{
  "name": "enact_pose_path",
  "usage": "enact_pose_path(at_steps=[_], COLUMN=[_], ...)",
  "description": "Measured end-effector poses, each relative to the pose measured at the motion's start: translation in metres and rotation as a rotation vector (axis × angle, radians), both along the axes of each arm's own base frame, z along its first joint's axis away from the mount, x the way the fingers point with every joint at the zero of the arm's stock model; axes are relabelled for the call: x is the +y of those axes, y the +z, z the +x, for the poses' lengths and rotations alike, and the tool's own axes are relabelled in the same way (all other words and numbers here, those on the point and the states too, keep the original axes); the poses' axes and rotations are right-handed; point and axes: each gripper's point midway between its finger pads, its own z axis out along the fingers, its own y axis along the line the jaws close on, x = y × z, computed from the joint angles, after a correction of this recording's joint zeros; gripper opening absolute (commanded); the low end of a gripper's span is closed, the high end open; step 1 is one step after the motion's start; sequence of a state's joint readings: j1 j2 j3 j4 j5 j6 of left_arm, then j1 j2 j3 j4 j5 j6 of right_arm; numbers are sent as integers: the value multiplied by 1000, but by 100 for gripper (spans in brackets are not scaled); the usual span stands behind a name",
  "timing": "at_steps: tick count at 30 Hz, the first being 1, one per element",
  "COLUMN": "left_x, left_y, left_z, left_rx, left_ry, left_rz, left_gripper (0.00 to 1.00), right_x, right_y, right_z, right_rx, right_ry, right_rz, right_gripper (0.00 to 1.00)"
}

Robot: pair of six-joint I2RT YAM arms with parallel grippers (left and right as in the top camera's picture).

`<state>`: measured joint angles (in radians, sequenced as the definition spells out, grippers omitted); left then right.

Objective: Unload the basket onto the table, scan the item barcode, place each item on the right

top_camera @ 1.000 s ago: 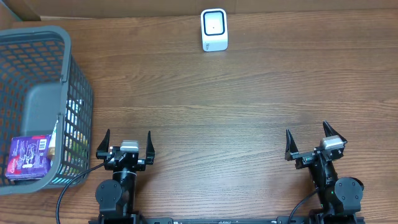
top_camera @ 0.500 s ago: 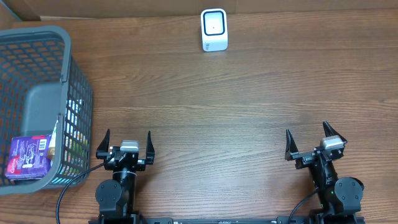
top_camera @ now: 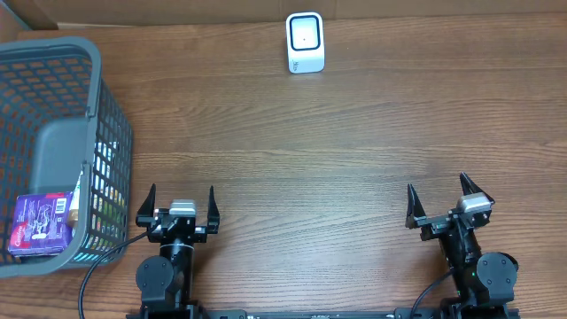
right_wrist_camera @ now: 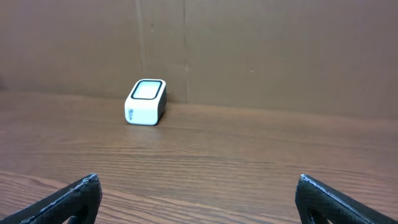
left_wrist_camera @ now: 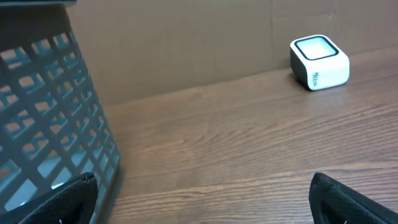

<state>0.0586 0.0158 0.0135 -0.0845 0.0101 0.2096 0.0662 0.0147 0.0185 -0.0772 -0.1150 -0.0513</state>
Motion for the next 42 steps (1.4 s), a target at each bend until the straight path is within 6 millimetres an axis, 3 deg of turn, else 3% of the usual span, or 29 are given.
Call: enact_pose_path(at_steps=[4,8,17,27,42], left_x=[1,1,0,-7,-16], left_y=[1,16,51,113,185], left_z=[-2,-5,0,24,50], left_rx=[22,8,28,108,402], left_ry=[10,13,10,-30,-70], left_rz=[-31,-62,-120,-144,-184], left_gripper=[100,100,100,100,100], right_x=[0,1,3,5,20], right_y=[-6,-8,45,96,146], right_z=[0,-3,-16,-31,0], right_rx=[32,72,10,-39,257], right_ry=[-1,2,26,41,107], right_rz=[32,54,73,78,73], right_gripper=[100,100,100,100,100])
